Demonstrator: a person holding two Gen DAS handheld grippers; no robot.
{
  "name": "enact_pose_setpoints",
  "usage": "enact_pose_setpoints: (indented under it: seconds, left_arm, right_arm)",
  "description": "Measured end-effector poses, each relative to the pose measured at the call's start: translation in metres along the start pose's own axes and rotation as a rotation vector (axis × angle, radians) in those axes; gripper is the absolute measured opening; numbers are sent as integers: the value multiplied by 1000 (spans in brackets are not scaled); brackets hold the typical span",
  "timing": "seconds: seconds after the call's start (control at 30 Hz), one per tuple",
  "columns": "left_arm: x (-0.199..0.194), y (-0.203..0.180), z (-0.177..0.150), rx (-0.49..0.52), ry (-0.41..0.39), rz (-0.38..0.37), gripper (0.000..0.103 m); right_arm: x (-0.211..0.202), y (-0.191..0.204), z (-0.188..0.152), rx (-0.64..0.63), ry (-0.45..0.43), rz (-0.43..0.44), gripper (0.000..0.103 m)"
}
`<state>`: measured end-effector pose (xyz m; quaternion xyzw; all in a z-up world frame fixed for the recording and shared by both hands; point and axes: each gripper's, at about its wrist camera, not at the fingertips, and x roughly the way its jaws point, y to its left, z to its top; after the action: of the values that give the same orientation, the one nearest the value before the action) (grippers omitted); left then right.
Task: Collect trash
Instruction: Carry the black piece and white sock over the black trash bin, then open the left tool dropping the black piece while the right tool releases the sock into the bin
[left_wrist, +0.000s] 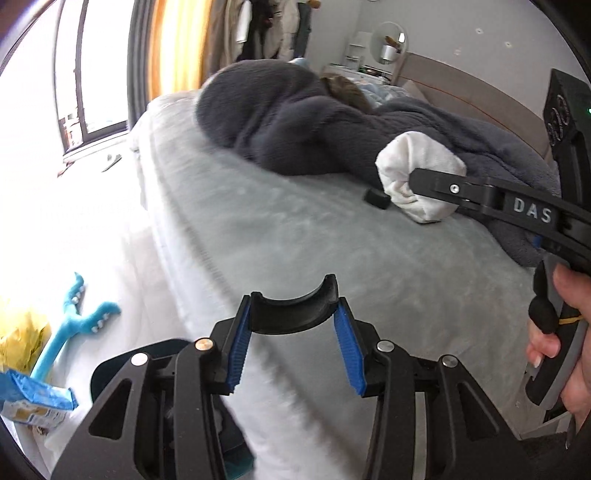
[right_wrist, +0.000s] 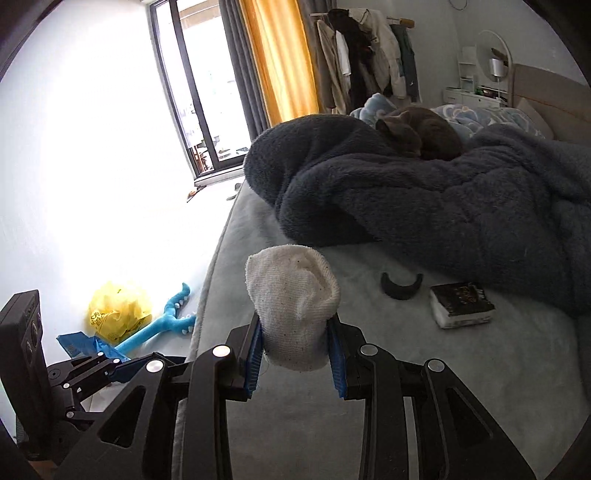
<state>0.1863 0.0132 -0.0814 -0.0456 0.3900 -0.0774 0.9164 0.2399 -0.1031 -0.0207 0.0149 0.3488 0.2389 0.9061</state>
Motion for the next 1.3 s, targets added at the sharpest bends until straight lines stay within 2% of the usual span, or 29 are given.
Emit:
enact_pose_setpoints:
  seconds: [0.23,0.47,0.57,0.87,1.0,1.07,1.13,1.3]
  left_arm:
    - [-8,39,-16,-33,20,55,47]
    - [-3,80,-33,-78,84,102,47]
    - [3,98,-45,-89,134,120,48]
    - [20,142,-85,-166,310,112,48]
    - [24,162,-102,-221,381,82,49]
    - [26,169,-109,-239,412,71,51]
    - [27,174,-115,-245,438,57,58]
    - [19,185,-118,-251,437,54,73]
  right_arm:
    - [15,39,1,-44,8,42,31]
    - [30,75,1,-67,20,86,32]
    - [36,94,0,-88,23,109,32]
    - [61,144,-7,-145,62,167,32]
    - [74,163,-14,-175,90,181,32]
    - [80,171,-17,-186,103,185,32]
    - [86,179,-21,-194,119,191,32]
    - [103,194,-28,-206,160,200,32]
